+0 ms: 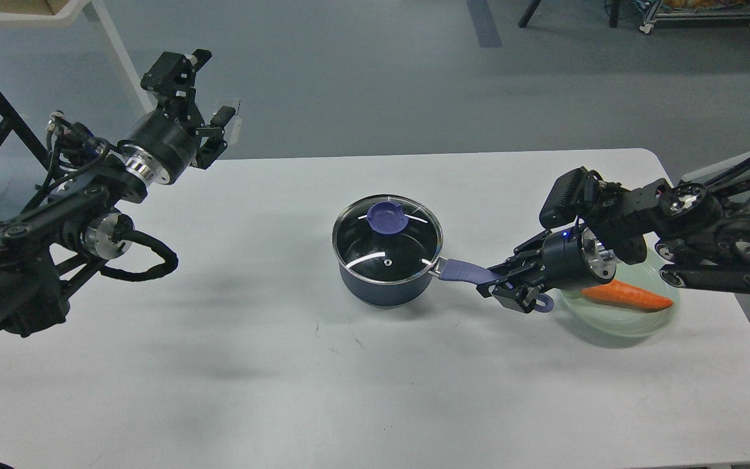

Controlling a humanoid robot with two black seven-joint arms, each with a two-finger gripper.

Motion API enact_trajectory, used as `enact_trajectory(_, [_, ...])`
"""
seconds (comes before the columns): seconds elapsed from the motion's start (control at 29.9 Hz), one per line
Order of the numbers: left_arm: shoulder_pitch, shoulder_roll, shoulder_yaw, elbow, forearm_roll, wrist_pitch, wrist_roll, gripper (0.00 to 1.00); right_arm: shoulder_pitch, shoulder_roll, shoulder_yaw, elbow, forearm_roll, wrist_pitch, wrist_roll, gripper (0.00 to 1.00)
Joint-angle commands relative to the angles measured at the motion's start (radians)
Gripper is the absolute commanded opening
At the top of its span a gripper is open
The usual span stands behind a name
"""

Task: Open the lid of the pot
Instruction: 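Reach the left gripper over the pot to the blue lid knob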

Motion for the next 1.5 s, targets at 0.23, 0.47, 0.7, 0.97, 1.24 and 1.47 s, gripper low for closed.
enact_trajectory(0.23, [-0.058,-0.012,0.000,-0.165,0.489,0.017,-0.002,0.99,0.004,0.003,0.006,0.000,0.000,-0.001,0.000,0.23])
enact_trajectory(0.47, [-0.087,-0.069,0.006,-0.171,0.879,0.067,-0.002,0.99,0.015,0.004,0.008,-0.002,-0.006,0.000,0.000,0.23])
enact_trajectory(0.7, [-0.155,-0.107,0.182,-0.159,1.246,0.128,0.011,0.99,0.017,0.006,0.022,-0.002,-0.008,0.000,0.000,0.23])
enact_trajectory(0.97, [-0.176,-0.144,0.434,-0.077,1.363,0.323,0.008,0.99,0.017,0.013,0.022,0.004,-0.011,0.000,0.000,0.23])
enact_trajectory(1.24, [-0.170,-0.178,0.471,-0.077,1.364,0.349,0.010,0.99,0.017,0.020,0.023,0.003,-0.012,0.000,0.000,0.23])
enact_trajectory(1.47, [-0.169,-0.210,0.471,-0.010,1.358,0.369,0.007,0.99,0.021,0.027,0.023,0.003,-0.011,0.002,0.000,0.23])
